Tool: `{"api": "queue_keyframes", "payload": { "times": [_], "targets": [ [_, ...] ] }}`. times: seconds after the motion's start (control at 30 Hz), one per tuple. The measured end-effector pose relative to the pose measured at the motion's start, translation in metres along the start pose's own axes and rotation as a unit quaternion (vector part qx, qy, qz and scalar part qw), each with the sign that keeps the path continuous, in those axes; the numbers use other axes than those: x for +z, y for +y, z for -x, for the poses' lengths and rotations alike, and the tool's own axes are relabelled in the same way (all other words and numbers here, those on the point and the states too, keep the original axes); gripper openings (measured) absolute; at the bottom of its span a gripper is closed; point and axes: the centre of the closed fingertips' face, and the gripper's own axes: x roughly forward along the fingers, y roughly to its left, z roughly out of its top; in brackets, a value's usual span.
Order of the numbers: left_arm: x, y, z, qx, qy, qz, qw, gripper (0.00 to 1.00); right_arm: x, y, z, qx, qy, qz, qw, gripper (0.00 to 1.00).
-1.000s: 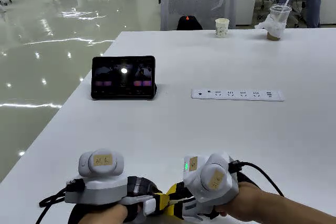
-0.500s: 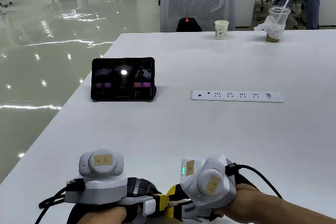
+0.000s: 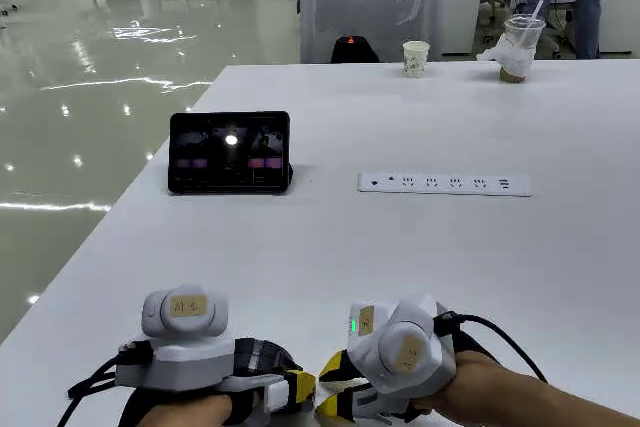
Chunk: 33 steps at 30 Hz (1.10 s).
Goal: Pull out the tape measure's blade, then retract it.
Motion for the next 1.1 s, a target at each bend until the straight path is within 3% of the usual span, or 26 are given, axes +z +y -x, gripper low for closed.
{"api": "queue_keyframes", "payload": {
  "times": [1.1],
  "targets": [
    [-0.007, 0.01, 0.022, 0.003, -0.008, -0.042, 0.9991, 0.73, -0.028, 0.002, 0.046, -0.052, 0.001, -0.057, 0.997, 0.33]
  ]
}}
